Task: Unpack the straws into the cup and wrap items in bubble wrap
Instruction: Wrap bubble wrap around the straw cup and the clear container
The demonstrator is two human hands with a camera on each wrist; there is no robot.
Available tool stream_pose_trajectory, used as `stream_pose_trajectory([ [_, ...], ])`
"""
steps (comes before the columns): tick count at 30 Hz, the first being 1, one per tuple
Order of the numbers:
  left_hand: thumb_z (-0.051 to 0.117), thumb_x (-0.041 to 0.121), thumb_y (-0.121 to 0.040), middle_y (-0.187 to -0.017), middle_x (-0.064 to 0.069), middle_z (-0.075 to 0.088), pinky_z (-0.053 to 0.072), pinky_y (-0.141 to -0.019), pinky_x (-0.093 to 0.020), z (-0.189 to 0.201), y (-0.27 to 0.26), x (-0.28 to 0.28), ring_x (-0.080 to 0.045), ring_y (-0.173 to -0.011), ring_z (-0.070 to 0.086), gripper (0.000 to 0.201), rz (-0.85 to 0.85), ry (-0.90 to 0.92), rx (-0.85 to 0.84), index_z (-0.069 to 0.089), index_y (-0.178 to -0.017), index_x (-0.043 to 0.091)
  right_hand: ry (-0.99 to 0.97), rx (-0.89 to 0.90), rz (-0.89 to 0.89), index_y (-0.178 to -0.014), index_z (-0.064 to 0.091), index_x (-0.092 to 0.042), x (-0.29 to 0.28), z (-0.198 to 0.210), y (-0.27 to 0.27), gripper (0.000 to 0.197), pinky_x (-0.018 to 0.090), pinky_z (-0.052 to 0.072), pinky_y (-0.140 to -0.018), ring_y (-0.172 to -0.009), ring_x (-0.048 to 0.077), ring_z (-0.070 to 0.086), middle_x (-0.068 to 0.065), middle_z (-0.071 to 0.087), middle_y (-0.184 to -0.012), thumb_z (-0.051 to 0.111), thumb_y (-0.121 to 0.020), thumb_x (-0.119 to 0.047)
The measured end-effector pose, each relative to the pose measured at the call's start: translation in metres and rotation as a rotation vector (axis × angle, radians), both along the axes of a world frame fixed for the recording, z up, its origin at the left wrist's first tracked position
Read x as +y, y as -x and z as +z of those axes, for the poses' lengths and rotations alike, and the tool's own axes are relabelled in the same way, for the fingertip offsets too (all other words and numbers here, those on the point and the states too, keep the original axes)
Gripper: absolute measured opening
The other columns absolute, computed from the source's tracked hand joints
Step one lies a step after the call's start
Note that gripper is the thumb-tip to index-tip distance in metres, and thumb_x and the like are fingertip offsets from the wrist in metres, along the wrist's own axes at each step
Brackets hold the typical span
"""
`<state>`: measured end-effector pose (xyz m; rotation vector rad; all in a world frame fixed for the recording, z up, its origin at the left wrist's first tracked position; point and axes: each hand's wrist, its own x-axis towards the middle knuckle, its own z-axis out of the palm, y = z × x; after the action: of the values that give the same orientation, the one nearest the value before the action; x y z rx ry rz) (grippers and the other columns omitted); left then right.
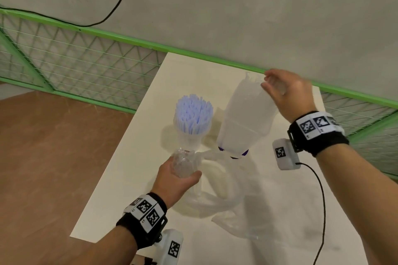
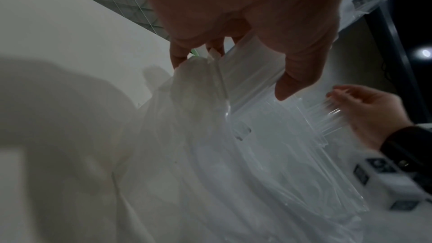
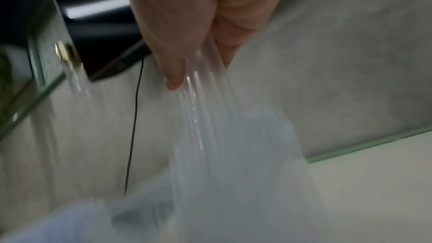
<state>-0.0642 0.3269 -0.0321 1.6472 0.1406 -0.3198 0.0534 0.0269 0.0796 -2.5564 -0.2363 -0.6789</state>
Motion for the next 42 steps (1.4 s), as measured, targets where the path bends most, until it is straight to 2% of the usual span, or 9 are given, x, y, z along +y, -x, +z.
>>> stream_pose_trajectory([
  [5,0.085,0.010,-0.070,-0.096,0.007,0.072,0.051,-0.075,-0.011,-0.002,0.000,0.000,-0.006,-0.090,0.069,0.041,0.003,0.006,-0.008,0.065,-0.099,0.030,0.183,0.092,0.036,-0.125,0.064,-0.011,-0.001,-0.037,0.003,0.032,0.036,0.042,-0.104,-0.122,0.026,0.058,0.008,0.065,-0.128,0.063,-0.095,-0.023],
  [9,0.080,0.024,-0.060,-0.099,0.003,0.072,0.053,-0.085,-0.023,-0.002,0.000,0.000,-0.013,-0.095,0.068,0.043,0.011,0.005,-0.023,0.065,-0.099,0.031,0.359,0.267,0.085,-0.143,0.047,-0.018,-0.004,-0.058,0.011,0.047,0.043,0.029,-0.113,-0.144,0.026,0.031,0.000,0.046,-0.149,0.042,-0.101,-0.039],
  [17,0.079,0.024,-0.059,-0.094,0.007,0.072,0.050,-0.074,-0.011,-0.003,0.000,-0.001,-0.003,-0.086,0.068,0.043,0.004,0.029,-0.011,0.064,-0.099,0.030,0.525,0.436,0.083,-0.156,0.007,-0.027,0.003,-0.052,0.022,0.074,0.047,0.007,-0.118,-0.150,0.018,-0.006,-0.012,0.004,-0.163,0.009,-0.093,-0.066],
  [22,0.080,0.028,-0.058,-0.097,0.007,0.072,0.050,-0.072,-0.010,-0.003,-0.001,-0.002,-0.001,-0.086,0.068,0.048,-0.010,0.014,-0.008,0.064,-0.103,0.028,0.572,0.502,0.083,-0.156,0.001,-0.030,0.012,-0.043,0.023,0.079,0.052,-0.004,-0.117,-0.149,0.017,-0.017,-0.013,-0.007,-0.163,0.000,-0.088,-0.073],
  [25,0.082,0.030,-0.057,-0.100,0.006,0.072,0.052,-0.078,-0.016,-0.005,-0.001,-0.001,-0.006,-0.092,0.069,0.051,-0.007,0.007,-0.003,0.064,-0.105,0.029,0.482,0.324,0.054,-0.153,0.021,-0.027,0.030,-0.025,0.034,0.070,0.054,0.004,-0.115,-0.150,0.020,-0.007,-0.008,0.002,-0.164,0.019,-0.094,-0.065],
  [28,0.084,0.039,-0.051,-0.103,0.006,0.072,0.052,-0.083,-0.020,-0.008,-0.001,0.000,-0.010,-0.096,0.068,0.058,0.003,0.014,0.003,0.064,-0.105,0.030,0.225,0.103,0.245,-0.137,0.047,-0.025,0.064,-0.010,0.060,0.049,0.050,0.029,-0.104,-0.139,0.015,0.034,-0.006,0.041,-0.149,0.053,-0.091,-0.040],
  [33,0.091,0.042,-0.045,-0.097,0.005,0.073,0.053,-0.079,-0.020,-0.010,-0.003,-0.003,-0.008,-0.092,0.069,0.068,-0.002,0.037,-0.012,0.065,-0.105,0.025,-0.082,0.471,0.600,-0.136,0.052,-0.018,0.122,-0.032,0.106,0.057,0.017,0.037,-0.104,-0.120,-0.006,0.047,-0.008,0.056,-0.135,0.075,-0.084,-0.030],
  [37,0.091,0.018,-0.051,-0.101,0.003,0.073,0.052,-0.072,-0.015,-0.011,-0.003,-0.003,-0.006,-0.092,0.069,0.070,-0.017,0.079,0.004,0.063,-0.115,0.016,-0.301,0.480,0.525,-0.127,0.060,-0.019,0.136,-0.057,0.115,0.053,0.029,0.047,-0.096,-0.111,0.002,0.058,-0.011,0.064,-0.121,0.080,-0.079,-0.029],
  [42,0.090,0.029,-0.047,-0.101,-0.001,0.074,0.054,-0.083,-0.027,-0.011,-0.002,0.000,-0.014,-0.095,0.070,0.067,-0.022,0.124,0.020,0.065,-0.109,0.018,-0.430,0.397,0.413,-0.105,0.069,-0.018,0.138,-0.071,0.120,0.031,0.030,0.051,-0.085,-0.093,0.011,0.064,-0.012,0.069,-0.099,0.081,-0.077,-0.019],
])
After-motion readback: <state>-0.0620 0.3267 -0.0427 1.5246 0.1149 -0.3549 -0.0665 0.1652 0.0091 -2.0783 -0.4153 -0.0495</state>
